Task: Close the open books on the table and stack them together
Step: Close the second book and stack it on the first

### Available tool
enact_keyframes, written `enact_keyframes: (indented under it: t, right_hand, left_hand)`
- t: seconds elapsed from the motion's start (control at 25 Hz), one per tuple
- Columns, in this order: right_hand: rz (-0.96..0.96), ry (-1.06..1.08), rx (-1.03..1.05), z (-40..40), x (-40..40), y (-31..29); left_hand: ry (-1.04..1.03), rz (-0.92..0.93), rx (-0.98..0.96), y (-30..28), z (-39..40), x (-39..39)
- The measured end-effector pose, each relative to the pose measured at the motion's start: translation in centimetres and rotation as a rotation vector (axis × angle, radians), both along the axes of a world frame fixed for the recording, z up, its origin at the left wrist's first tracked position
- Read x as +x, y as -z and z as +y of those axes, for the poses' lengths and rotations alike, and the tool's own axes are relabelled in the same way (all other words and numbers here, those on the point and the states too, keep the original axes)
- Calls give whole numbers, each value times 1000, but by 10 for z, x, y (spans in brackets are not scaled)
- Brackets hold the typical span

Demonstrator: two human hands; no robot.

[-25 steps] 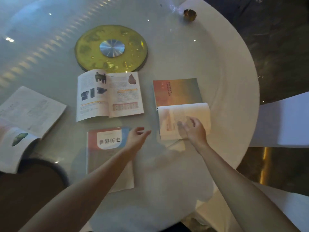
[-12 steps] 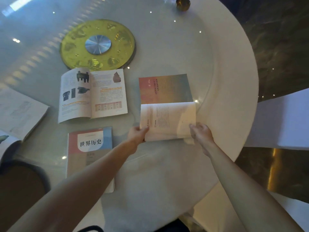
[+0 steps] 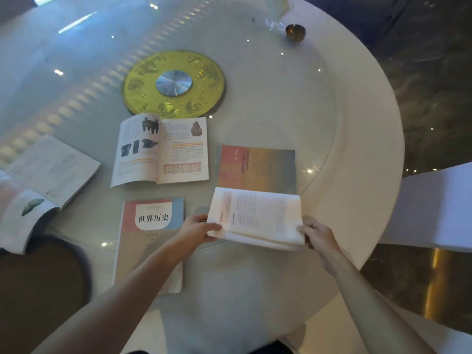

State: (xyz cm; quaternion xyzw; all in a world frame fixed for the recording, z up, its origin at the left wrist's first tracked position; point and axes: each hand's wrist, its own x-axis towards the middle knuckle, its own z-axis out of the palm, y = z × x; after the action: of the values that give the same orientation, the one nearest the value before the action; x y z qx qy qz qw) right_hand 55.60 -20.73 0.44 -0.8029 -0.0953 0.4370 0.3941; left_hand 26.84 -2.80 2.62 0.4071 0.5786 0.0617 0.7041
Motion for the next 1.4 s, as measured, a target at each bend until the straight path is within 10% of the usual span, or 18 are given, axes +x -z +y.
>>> enact_keyframes:
  t: [0.52, 0.96, 1.4]
  right_hand:
    - [497, 365, 304, 88, 24, -37]
    - [-698, -950, -304, 188, 58, 18]
    - [-689, -534, -348, 101, 8, 21]
  left_hand:
    - [-298, -234, -16, -27, 46, 61]
    - [-246, -55, -274, 24, 11, 103]
    - [-197, 149, -41, 40, 27, 100]
